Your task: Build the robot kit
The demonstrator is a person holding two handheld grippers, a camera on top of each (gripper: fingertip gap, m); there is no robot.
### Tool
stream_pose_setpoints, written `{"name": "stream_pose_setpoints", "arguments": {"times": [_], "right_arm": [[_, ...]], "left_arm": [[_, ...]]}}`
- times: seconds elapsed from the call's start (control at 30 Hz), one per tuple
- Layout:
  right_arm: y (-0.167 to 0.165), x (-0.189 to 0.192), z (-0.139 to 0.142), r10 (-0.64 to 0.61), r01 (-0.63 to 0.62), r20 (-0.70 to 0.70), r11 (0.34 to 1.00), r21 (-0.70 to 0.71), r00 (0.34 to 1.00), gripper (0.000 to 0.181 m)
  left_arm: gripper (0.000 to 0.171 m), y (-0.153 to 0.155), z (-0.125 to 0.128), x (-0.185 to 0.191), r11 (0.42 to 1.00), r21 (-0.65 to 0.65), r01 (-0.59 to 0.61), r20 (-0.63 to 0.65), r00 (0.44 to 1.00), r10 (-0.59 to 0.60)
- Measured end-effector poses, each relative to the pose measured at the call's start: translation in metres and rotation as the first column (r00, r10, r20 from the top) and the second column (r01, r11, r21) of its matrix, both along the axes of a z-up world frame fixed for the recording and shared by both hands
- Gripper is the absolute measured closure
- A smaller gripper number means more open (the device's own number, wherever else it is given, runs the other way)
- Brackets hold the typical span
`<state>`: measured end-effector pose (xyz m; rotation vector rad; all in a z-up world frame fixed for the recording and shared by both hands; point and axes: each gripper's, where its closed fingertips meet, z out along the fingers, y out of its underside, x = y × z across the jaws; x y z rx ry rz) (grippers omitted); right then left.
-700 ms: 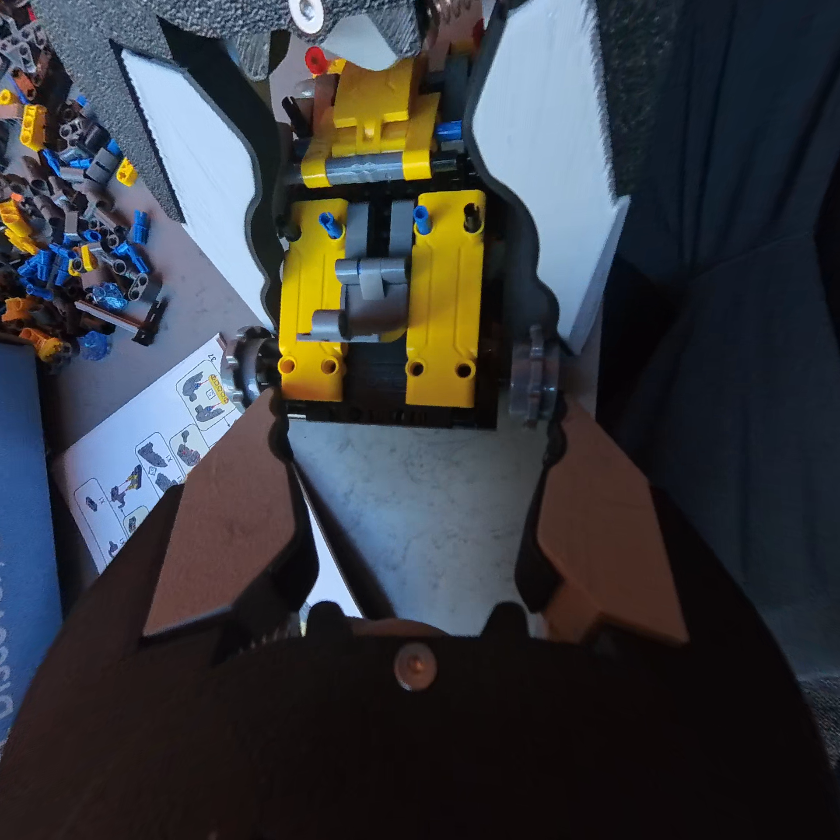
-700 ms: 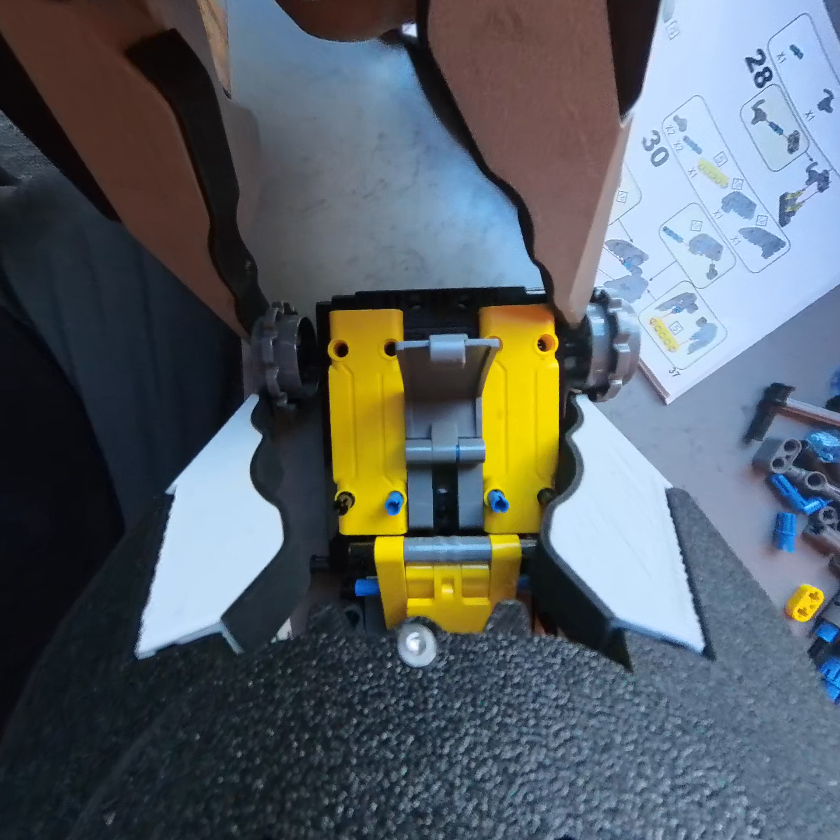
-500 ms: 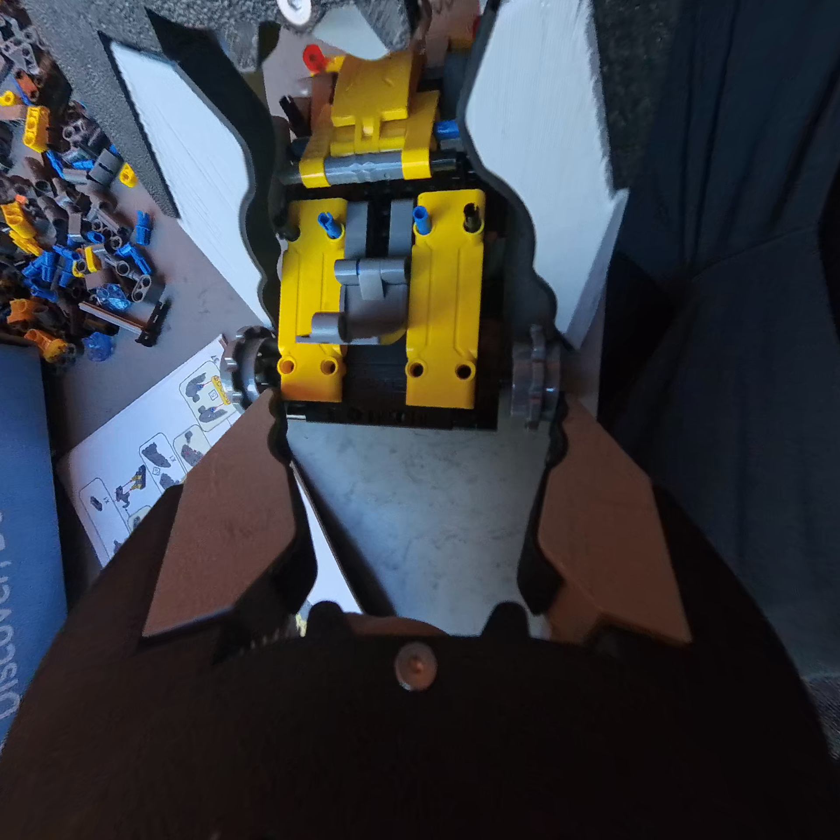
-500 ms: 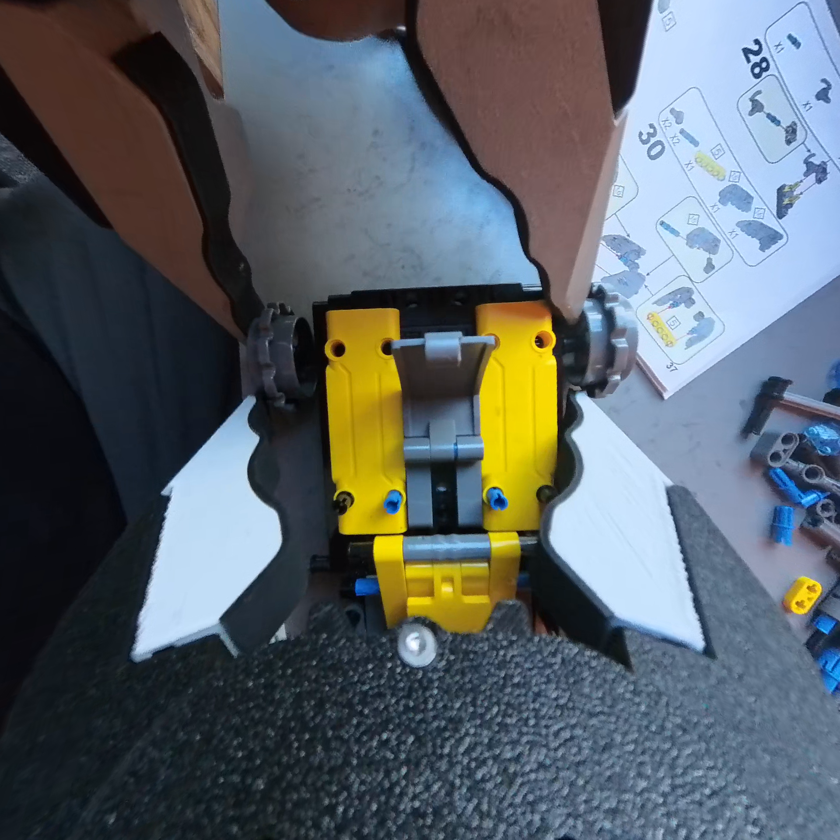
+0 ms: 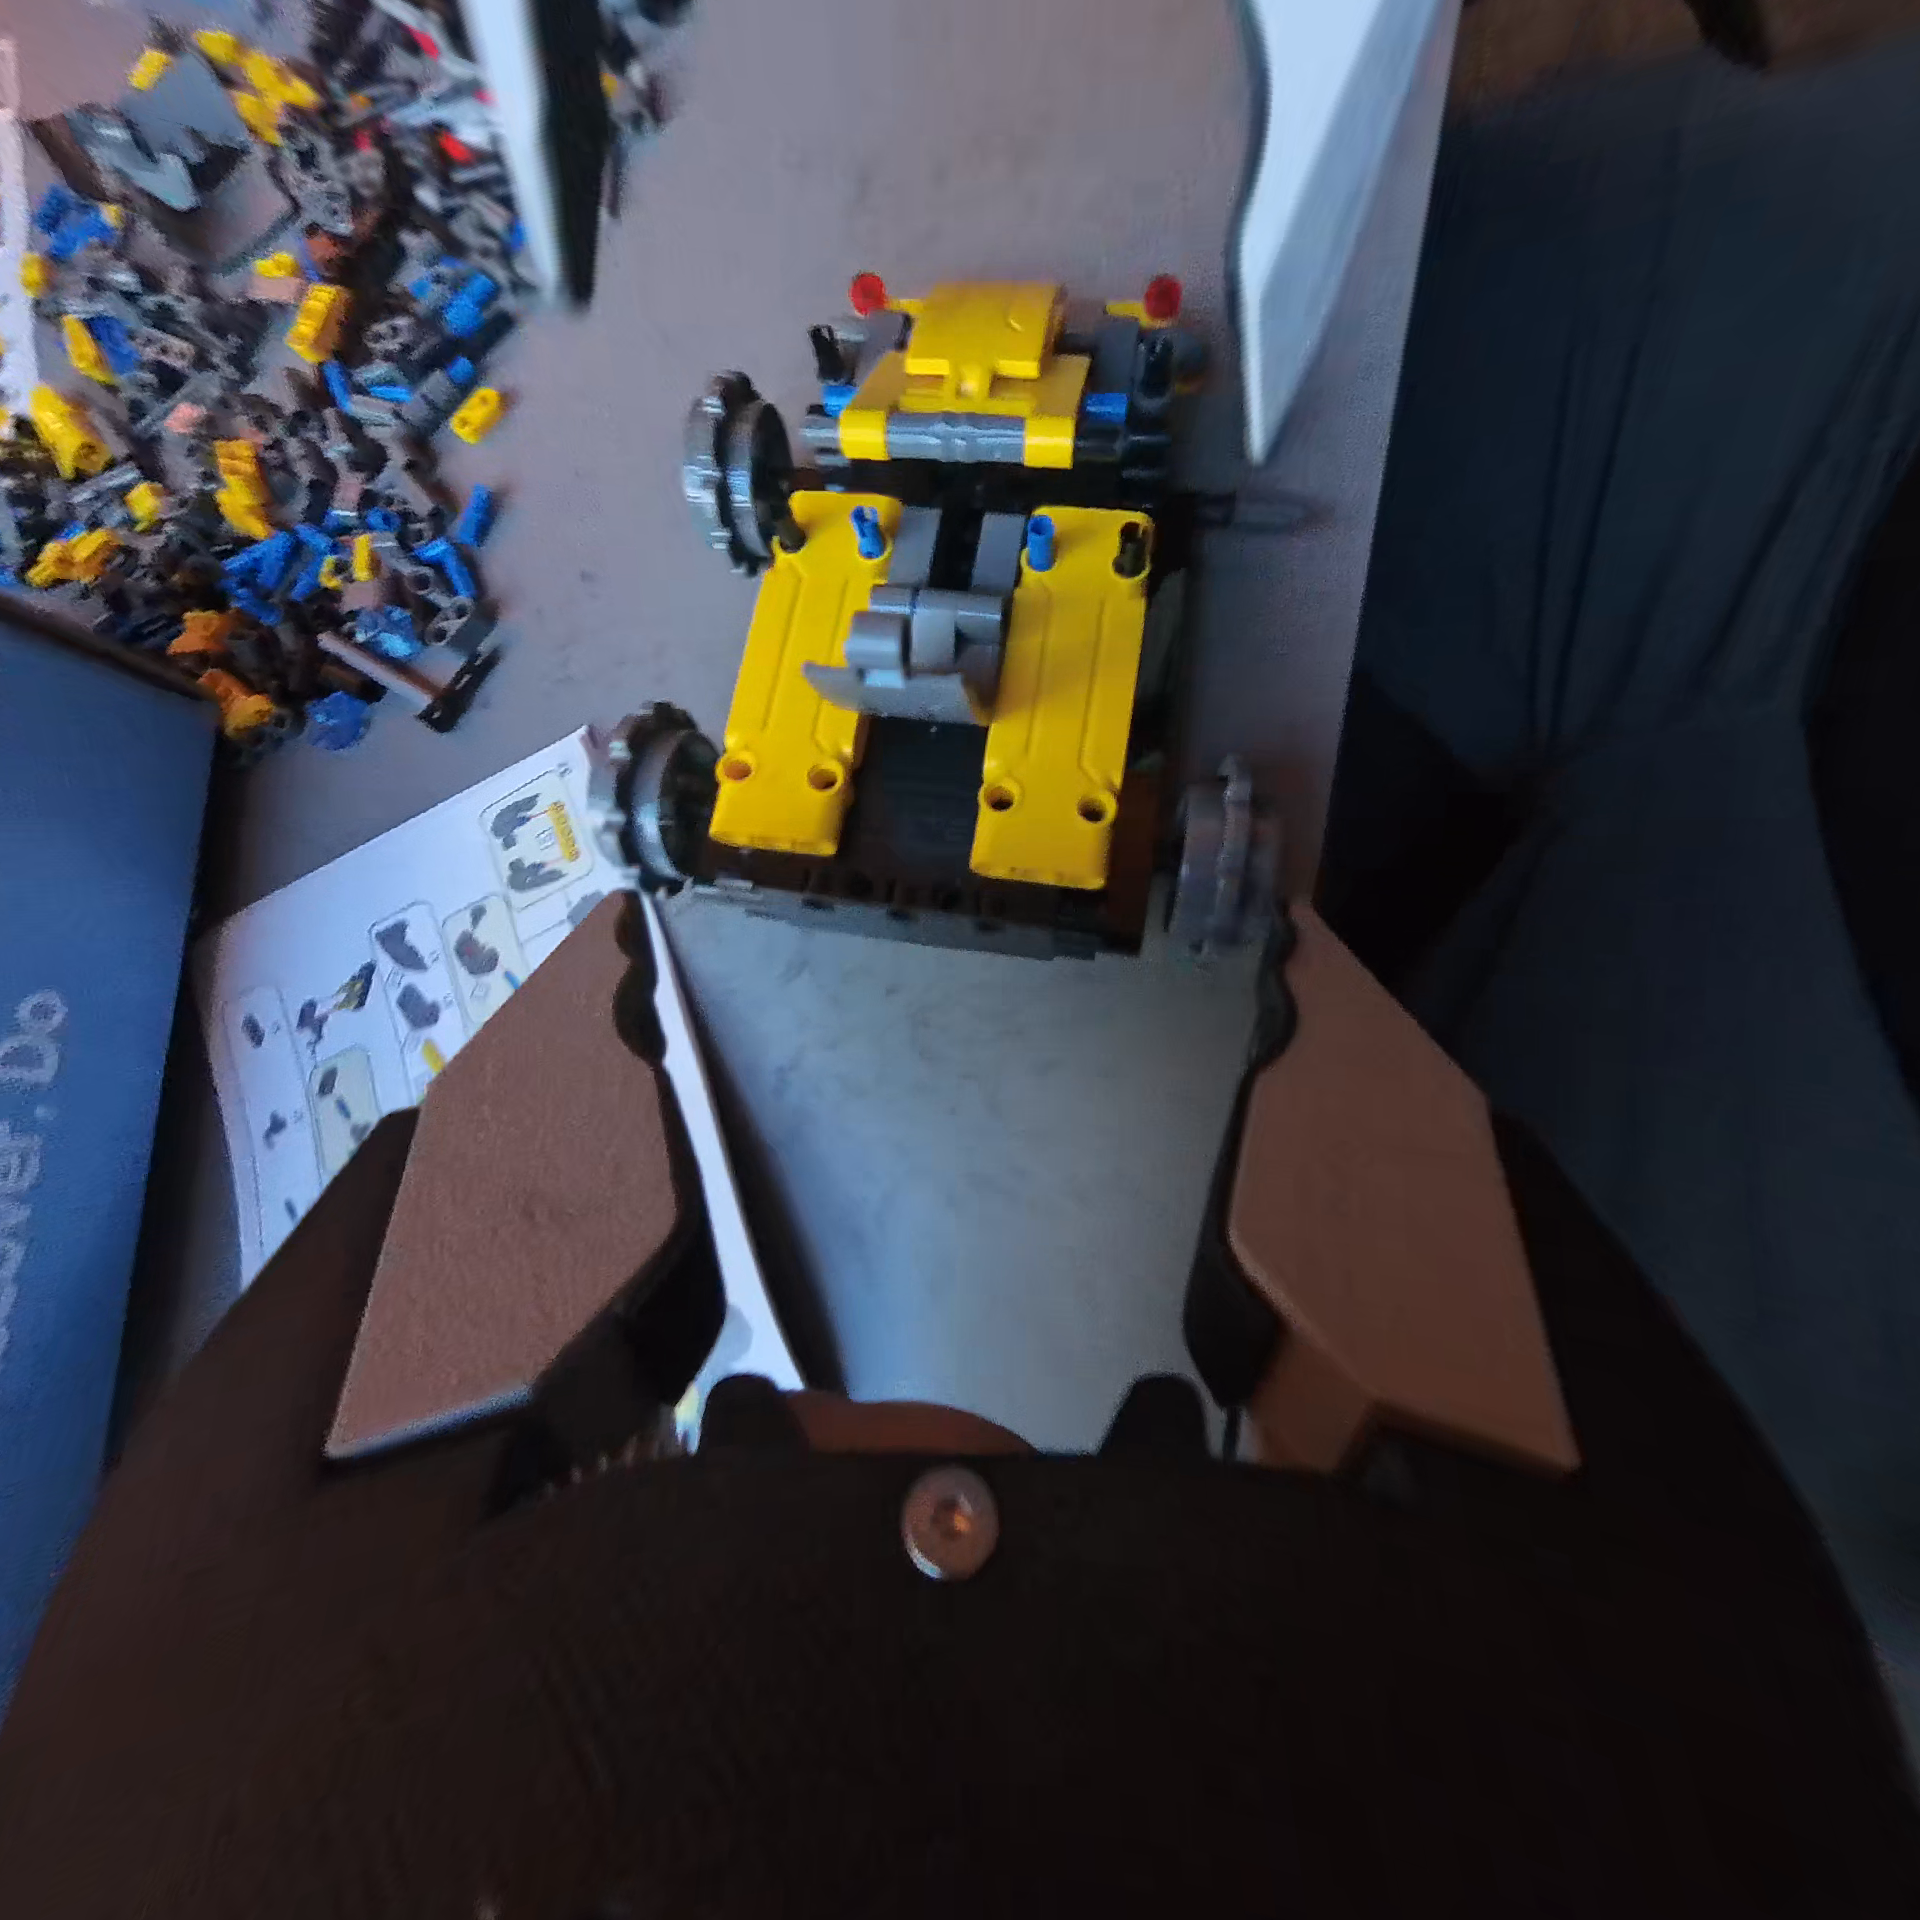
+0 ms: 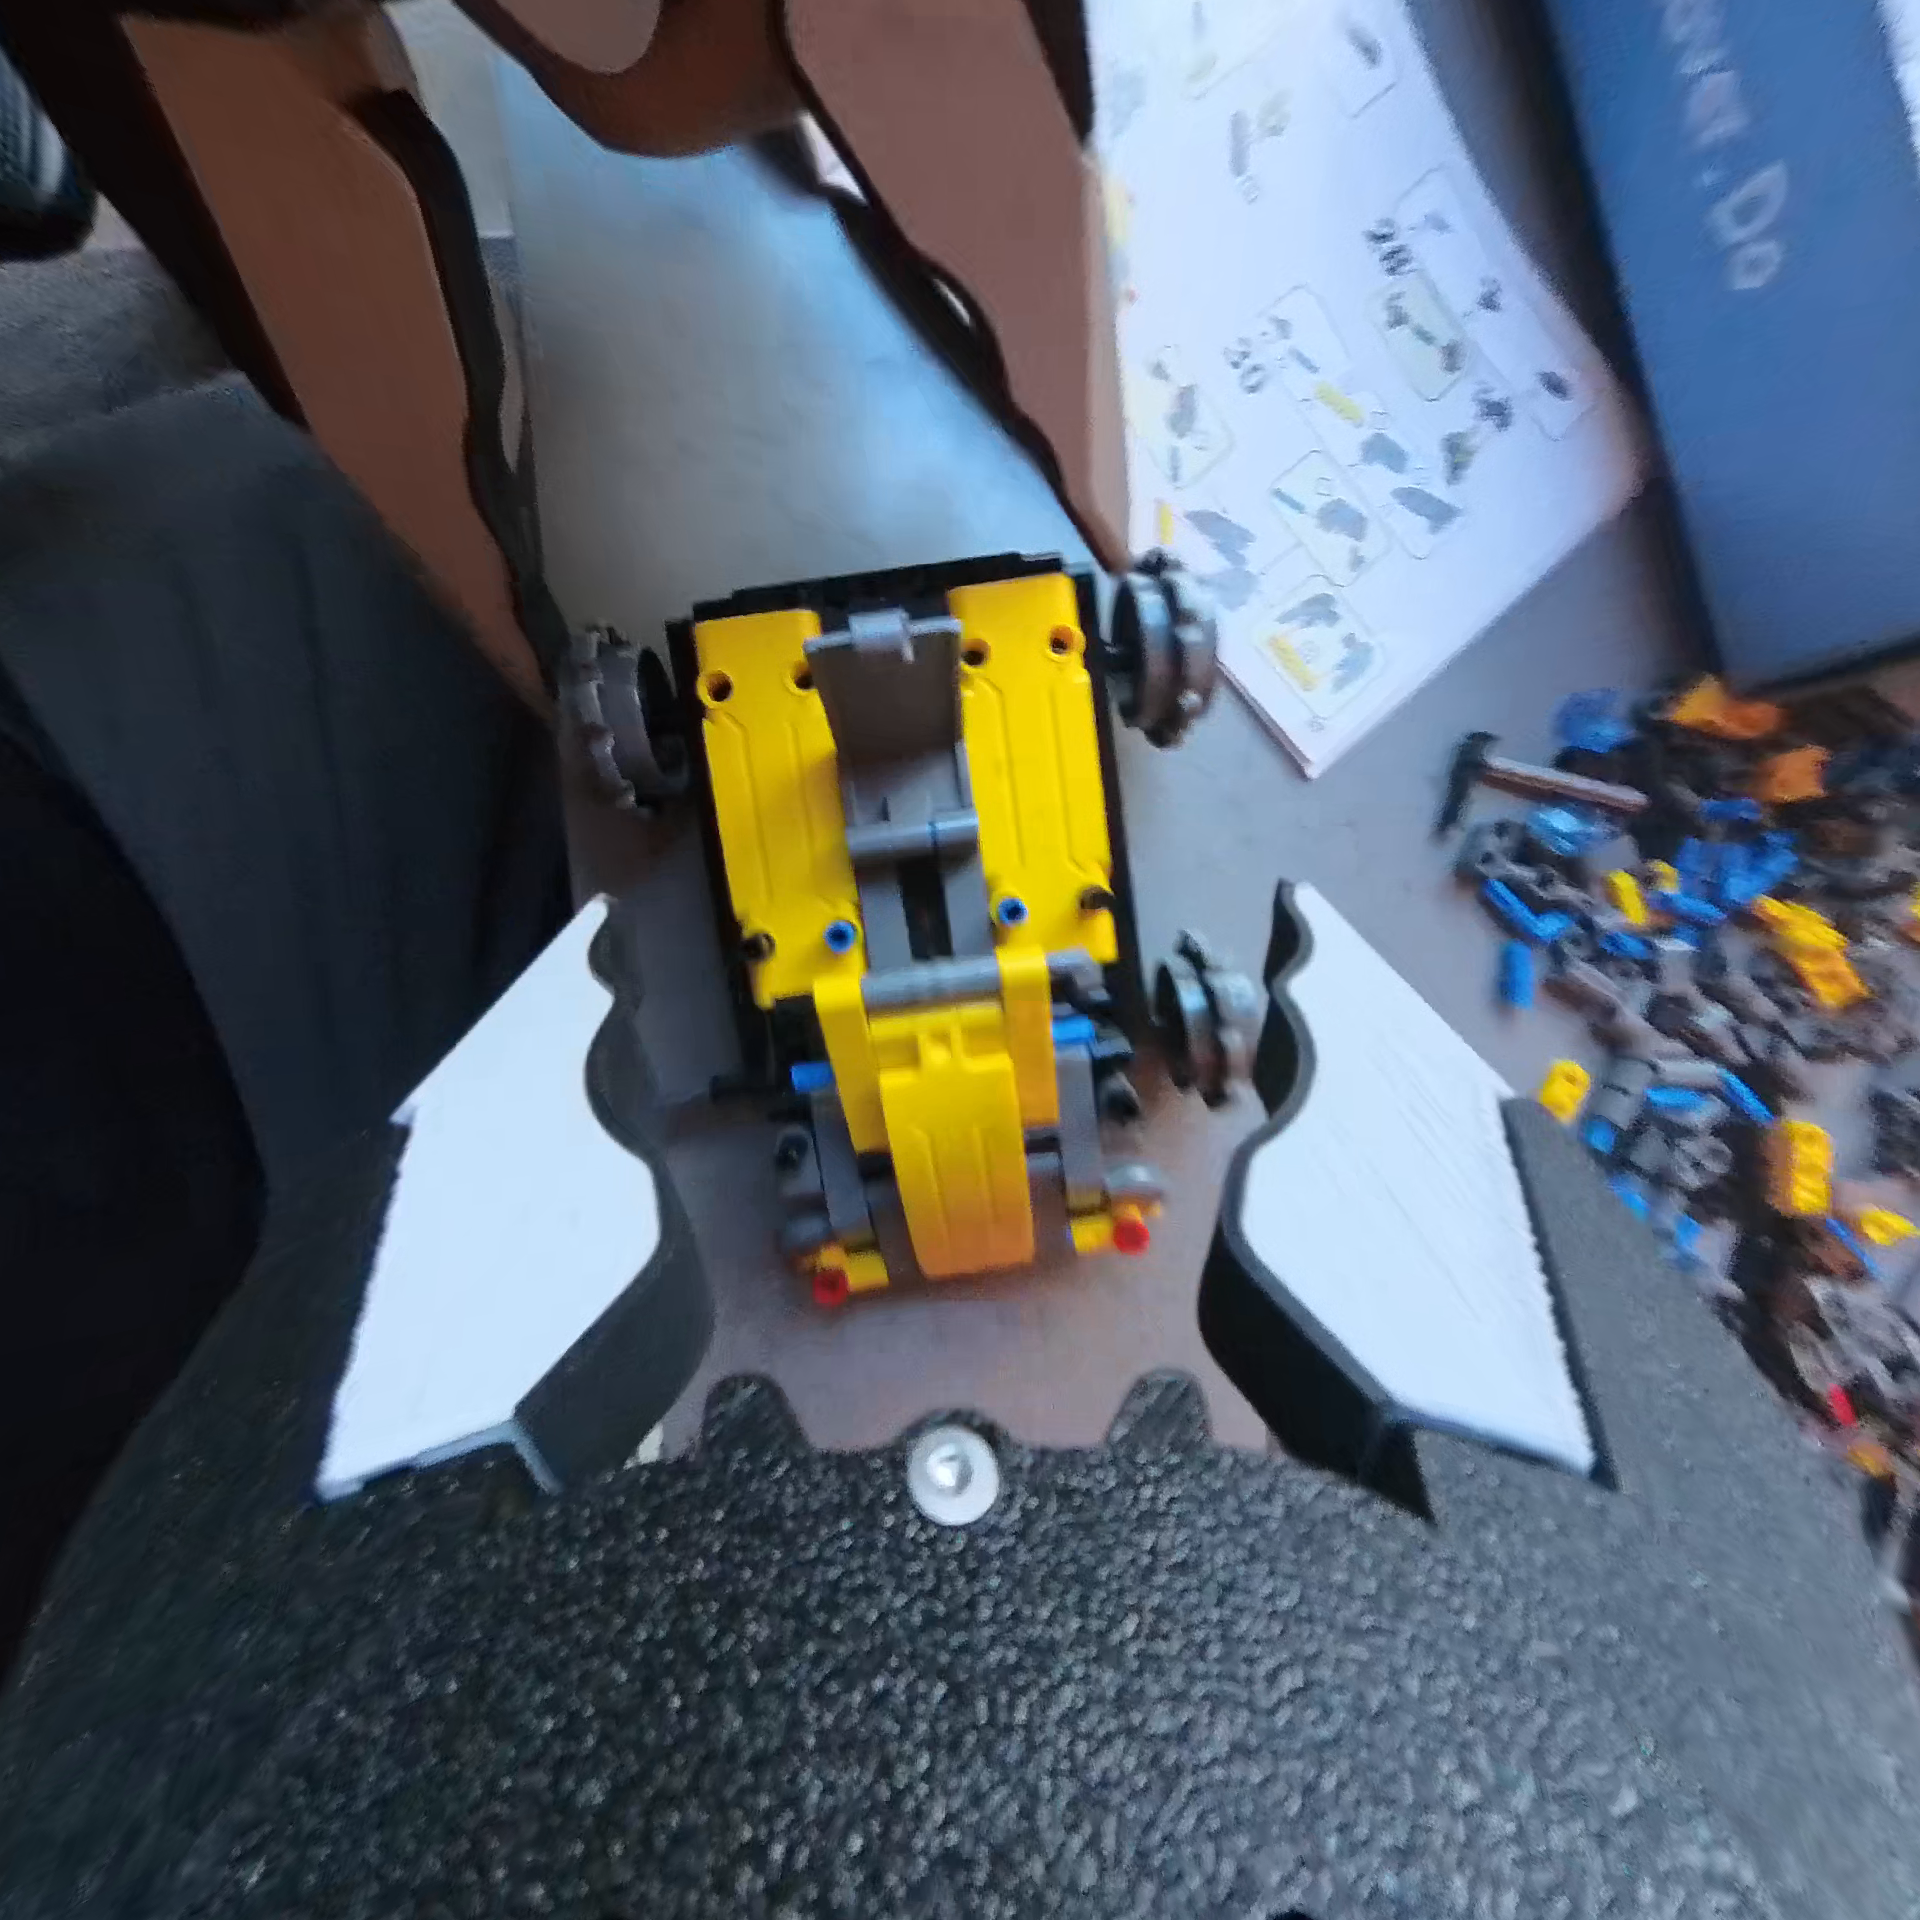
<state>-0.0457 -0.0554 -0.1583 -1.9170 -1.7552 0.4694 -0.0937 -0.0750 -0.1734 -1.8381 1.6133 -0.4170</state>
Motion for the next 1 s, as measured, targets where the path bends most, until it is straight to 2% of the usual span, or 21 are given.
{"name": "stream_pose_setpoints", "arguments": {"times": [0.03, 0.17, 0.23, 0.3, 0.33, 0.43, 0.5, 0.6, 0.67, 0.77, 1.0], "right_arm": [[0.002, 0.009, 0.009, -0.022, 0.022, -0.027, 1.0, 0.013, 0.999, 0.065], [0.011, 0.066, 0.043, -0.154, 0.168, -0.161, 0.982, 0.08, 0.975, 0.078], [0.014, 0.106, 0.056, -0.257, 0.29, -0.246, 0.951, 0.104, 0.934, 0.079], [0.011, 0.152, 0.061, -0.368, 0.415, -0.326, 0.906, 0.086, 0.871, 0.091], [0.008, 0.176, 0.06, -0.425, 0.474, -0.359, 0.879, 0.056, 0.831, 0.098], [-0.004, 0.247, 0.049, -0.592, 0.627, -0.411, 0.777, -0.061, 0.693, 0.106], [-0.009, 0.292, 0.04, -0.663, 0.702, -0.418, 0.708, -0.08, 0.621, 0.104], [-0.014, 0.347, 0.017, -0.753, 0.791, -0.366, 0.608, -0.067, 0.548, 0.109], [-0.018, 0.36, 0.0, -0.783, 0.803, -0.32, 0.588, -0.101, 0.533, 0.108], [-0.018, 0.352, -0.02, -0.785, 0.781, -0.29, 0.604, -0.161, 0.547, 0.103], [0.02, 0.326, -0.034, -0.777, 0.76, -0.253, 0.624, -0.182, 0.577, 0.098]], "left_arm": [[0.058, -0.002, 0.005, -0.004, 1.0, -0.01, -0.016, 0.027, 1.0, 0.016], [0.052, -0.012, 0.02, -0.027, 0.989, -0.054, -0.134, 0.127, 0.982, 0.14], [0.053, -0.024, 0.022, -0.035, 0.979, -0.07, -0.192, 0.193, 0.96, 0.202], [0.057, -0.035, 0.015, -0.041, 0.961, -0.086, -0.262, 0.226, 0.935, 0.275], [0.064, -0.039, 0.008, -0.044, 0.948, -0.097, -0.304, 0.223, 0.921, 0.319], [0.067, -0.052, -0.014, -0.042, 0.91, -0.168, -0.379, 0.193, 0.893, 0.407], [0.067, -0.06, -0.017, -0.029, 0.909, -0.207, -0.362, 0.212, 0.89, 0.403], [0.07, -0.057, -0.014, -0.017, 0.904, -0.188, -0.383, 0.226, 0.879, 0.42], [0.073, -0.052, -0.017, -0.013, 0.885, -0.207, -0.416, 0.203, 0.867, 0.455], [0.073, -0.055, -0.021, 0.003, 0.873, -0.285, -0.396, 0.211, 0.862, 0.46], [0.078, -0.048, -0.025, 0.028, 0.882, -0.212, -0.421, 0.197, 0.865, 0.461]]}}
